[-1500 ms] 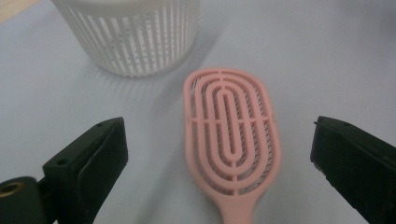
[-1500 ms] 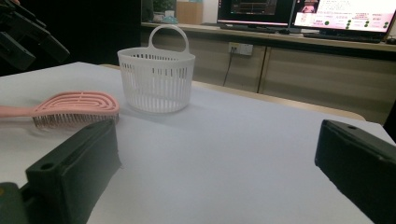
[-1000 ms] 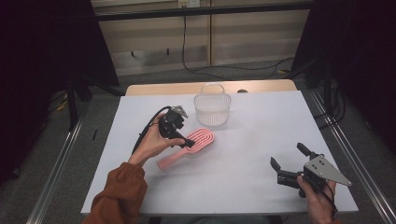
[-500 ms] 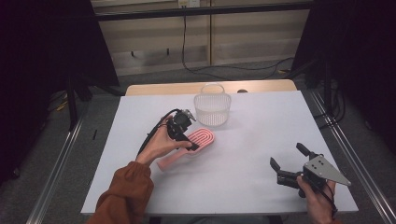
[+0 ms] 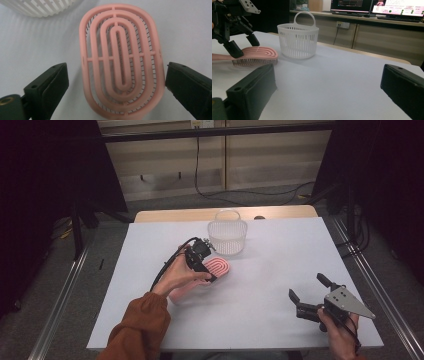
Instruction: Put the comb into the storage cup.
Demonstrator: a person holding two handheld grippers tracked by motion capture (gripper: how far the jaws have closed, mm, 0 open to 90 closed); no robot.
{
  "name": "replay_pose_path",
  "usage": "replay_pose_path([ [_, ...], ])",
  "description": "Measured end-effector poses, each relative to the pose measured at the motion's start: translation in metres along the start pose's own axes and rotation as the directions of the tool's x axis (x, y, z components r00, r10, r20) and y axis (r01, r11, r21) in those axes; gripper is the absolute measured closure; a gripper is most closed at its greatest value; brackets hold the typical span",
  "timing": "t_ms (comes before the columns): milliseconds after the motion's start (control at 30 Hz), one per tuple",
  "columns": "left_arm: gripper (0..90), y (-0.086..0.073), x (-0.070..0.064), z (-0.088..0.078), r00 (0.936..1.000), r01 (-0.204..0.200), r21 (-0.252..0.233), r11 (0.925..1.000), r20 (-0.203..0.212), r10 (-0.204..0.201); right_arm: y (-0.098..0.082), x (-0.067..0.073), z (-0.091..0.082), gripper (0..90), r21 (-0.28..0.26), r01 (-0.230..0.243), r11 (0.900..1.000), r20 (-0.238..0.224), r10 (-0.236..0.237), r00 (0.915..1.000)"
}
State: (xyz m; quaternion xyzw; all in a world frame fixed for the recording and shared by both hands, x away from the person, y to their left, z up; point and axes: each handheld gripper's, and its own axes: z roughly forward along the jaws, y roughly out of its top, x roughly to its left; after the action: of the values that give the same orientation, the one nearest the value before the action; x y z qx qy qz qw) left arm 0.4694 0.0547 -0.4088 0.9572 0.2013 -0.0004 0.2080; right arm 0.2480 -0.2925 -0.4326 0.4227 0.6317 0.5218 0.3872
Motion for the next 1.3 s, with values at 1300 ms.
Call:
replay_pose_path([
  [1300, 17.9, 0.004, -0.005, 0.025, 0.9999, -0.010, 0.075, 0.9972, 0.009, 0.009, 0.000, 0.000, 0.000, 0.0, 0.001, 0.000, 1.000, -0.008, 0.000, 1.0000],
])
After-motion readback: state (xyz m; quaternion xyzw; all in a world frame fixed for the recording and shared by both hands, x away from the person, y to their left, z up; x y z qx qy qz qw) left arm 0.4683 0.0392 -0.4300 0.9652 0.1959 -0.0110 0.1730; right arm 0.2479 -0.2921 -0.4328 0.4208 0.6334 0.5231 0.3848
